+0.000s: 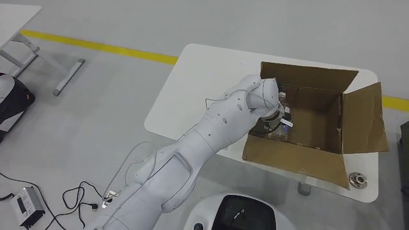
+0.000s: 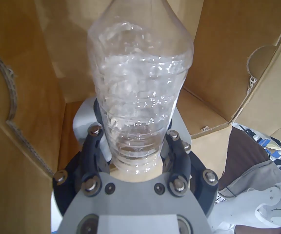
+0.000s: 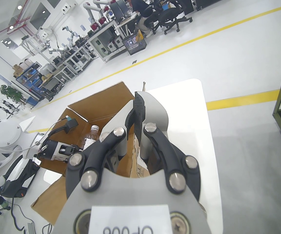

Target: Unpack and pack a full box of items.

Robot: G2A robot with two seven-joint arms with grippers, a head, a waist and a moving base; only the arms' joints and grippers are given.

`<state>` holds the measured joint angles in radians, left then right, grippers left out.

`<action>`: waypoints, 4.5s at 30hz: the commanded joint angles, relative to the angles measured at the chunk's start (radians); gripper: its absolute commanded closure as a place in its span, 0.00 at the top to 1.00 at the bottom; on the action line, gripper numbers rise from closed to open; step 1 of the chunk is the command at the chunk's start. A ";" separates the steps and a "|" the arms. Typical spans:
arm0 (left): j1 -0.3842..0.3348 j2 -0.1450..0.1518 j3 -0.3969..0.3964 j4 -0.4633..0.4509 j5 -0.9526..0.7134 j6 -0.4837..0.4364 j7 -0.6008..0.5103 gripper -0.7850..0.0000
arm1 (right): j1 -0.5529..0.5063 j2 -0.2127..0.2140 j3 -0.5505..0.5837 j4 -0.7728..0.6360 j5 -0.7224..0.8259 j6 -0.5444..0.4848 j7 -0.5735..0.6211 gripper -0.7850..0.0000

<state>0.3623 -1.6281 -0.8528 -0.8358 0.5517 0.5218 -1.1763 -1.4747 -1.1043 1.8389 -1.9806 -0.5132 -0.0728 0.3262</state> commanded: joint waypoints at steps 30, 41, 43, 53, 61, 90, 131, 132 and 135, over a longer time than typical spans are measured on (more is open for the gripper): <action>0.209 0.154 -0.345 -0.743 0.275 -0.289 -0.166 1.00 | 0.056 -0.003 -0.073 0.016 0.013 -0.016 0.017 0.00; 0.339 0.216 -0.430 -0.779 0.588 -0.340 -0.360 1.00 | 0.098 -0.004 -0.112 0.032 0.018 -0.035 0.030 0.00; 0.353 0.221 -0.446 -0.748 0.584 -0.313 -0.360 1.00 | 0.106 -0.004 -0.118 0.036 0.017 -0.037 0.032 0.00; 0.364 0.242 -0.385 -0.538 0.667 -0.238 -0.360 1.00 | 0.133 -0.003 -0.130 0.048 0.012 -0.040 0.040 0.00; 0.357 0.235 -0.375 -0.464 0.600 -0.238 -0.360 1.00 | 0.144 -0.003 -0.146 0.053 0.008 -0.043 0.043 0.00; 0.422 0.229 -0.318 -0.380 0.520 -0.294 -0.291 1.00 | 0.164 -0.003 -0.193 0.050 -0.020 -0.043 0.055 0.00; 0.358 0.204 -0.212 -0.139 0.477 -0.340 -0.095 0.91 | 0.154 0.001 -0.163 0.045 -0.023 -0.035 0.052 0.00; 0.357 0.204 -0.211 -0.139 0.475 -0.342 -0.095 0.92 | 0.153 0.001 -0.163 0.043 -0.026 -0.039 0.053 0.00; 0.355 0.203 -0.208 -0.136 0.472 -0.346 -0.092 0.84 | 0.148 0.001 -0.162 0.038 -0.028 -0.043 0.051 0.00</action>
<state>0.7177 -1.4250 -1.0618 -0.9728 1.0224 0.1765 -1.2698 -1.3256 -1.1030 1.6768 -1.9420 -0.5409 -0.1149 0.3781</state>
